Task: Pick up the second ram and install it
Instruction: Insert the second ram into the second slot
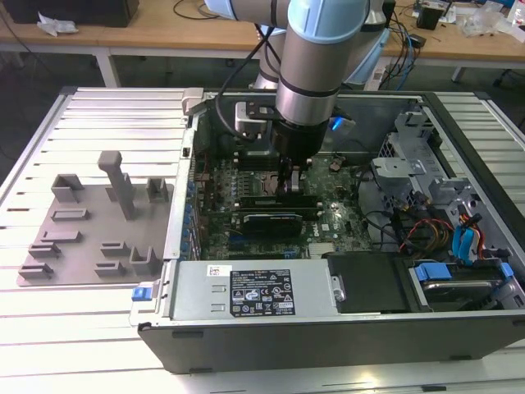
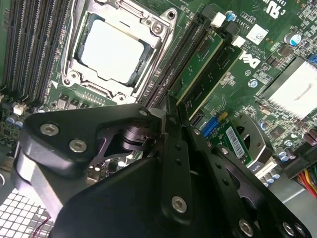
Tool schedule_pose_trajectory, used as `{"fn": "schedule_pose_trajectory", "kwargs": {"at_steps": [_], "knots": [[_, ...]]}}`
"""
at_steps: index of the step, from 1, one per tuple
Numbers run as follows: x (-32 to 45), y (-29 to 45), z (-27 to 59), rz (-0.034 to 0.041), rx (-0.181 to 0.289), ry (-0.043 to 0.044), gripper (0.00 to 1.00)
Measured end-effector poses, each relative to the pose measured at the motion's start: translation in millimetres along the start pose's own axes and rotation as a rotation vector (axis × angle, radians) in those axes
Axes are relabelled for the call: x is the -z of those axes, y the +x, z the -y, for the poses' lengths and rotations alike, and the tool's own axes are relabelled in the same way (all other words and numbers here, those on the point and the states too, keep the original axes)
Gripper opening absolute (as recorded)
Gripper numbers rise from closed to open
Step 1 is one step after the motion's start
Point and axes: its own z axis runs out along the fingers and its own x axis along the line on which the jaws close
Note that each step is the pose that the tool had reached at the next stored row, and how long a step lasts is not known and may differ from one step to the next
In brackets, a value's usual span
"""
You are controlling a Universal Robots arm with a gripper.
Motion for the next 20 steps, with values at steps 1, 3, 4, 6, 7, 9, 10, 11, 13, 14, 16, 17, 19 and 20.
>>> {"fn": "schedule_pose_trajectory", "kwargs": {"at_steps": [1,3,4,6,7,9,10,11,13,14,16,17,19,20], "knots": [[0.0,0.0,0.0,-0.0003,0.004,0.0,0.1],[0.0,0.0,0.0,-0.0007,0.012,0.0001,0.1],[0.0,0.0,0.0,-0.0007,0.012,0.0001,0.1],[-0.1,-0.4,0.0,-0.0006,0.012,0.0002,0.1],[-0.1,-0.8,0.0,-0.0007,0.012,0.0001,0.1],[-0.1,-0.9,0.0,-0.0008,0.012,0.0001,0.1],[-0.3,-0.9,0.0,-0.0008,0.012,0.0001,0.1],[-1.2,-1.0,0.1,-0.0006,0.012,0.0003,0.1],[-2.9,-0.9,0.2,-0.0007,0.012,0.0001,0.1],[-3.6,-0.9,0.2,-0.0007,0.012,0.0001,0.1],[-4.3,-0.9,0.2,-0.0008,0.012,0.0001,0.1],[-4.9,-0.9,0.3,-0.0009,0.012,0.0,0.1],[-5.8,-0.9,0.3,-0.0012,0.012,-0.0001,0.1],[-5.8,-0.9,0.3,-0.0012,0.012,0.0,0.1]]}}
